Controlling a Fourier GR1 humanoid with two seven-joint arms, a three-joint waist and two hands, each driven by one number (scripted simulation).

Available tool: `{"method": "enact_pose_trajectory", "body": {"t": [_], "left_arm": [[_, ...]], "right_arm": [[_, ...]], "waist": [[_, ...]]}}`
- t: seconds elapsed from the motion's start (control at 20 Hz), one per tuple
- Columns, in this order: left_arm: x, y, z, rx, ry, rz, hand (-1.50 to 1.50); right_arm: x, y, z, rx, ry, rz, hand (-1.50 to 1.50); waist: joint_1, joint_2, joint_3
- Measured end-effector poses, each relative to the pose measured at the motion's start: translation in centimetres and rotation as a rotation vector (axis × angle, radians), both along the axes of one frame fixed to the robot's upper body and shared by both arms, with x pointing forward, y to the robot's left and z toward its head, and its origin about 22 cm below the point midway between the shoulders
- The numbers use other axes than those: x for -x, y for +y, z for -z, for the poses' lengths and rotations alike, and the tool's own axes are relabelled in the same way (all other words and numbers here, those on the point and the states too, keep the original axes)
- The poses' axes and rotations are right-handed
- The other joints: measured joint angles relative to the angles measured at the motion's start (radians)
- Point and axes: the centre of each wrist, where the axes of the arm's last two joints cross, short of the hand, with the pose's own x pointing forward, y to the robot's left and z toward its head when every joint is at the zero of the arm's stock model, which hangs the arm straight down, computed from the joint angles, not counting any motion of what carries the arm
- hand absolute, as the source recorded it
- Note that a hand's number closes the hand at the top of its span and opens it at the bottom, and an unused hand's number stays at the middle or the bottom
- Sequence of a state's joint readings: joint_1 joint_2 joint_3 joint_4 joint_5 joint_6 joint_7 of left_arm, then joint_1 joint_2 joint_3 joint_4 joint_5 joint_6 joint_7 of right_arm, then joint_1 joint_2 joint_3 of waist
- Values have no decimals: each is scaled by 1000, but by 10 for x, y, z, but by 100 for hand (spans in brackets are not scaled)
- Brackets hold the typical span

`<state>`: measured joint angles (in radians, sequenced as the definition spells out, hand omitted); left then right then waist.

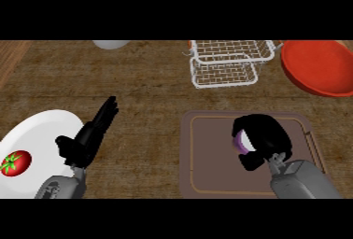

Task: Pick the can from the tray and place it in the tiered basket

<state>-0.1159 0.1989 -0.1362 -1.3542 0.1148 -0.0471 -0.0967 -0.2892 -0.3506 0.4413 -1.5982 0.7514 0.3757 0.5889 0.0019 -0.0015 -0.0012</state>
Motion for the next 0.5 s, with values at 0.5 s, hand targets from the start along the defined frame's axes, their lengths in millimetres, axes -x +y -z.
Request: {"method": "enact_pose_trajectory", "body": {"t": [0.5], "left_arm": [[-4,-6,0,8,-13,4,0]], "right_arm": [[-36,-123,-15,30,-61,61,150]], "waist": [[3,13,4]]}}
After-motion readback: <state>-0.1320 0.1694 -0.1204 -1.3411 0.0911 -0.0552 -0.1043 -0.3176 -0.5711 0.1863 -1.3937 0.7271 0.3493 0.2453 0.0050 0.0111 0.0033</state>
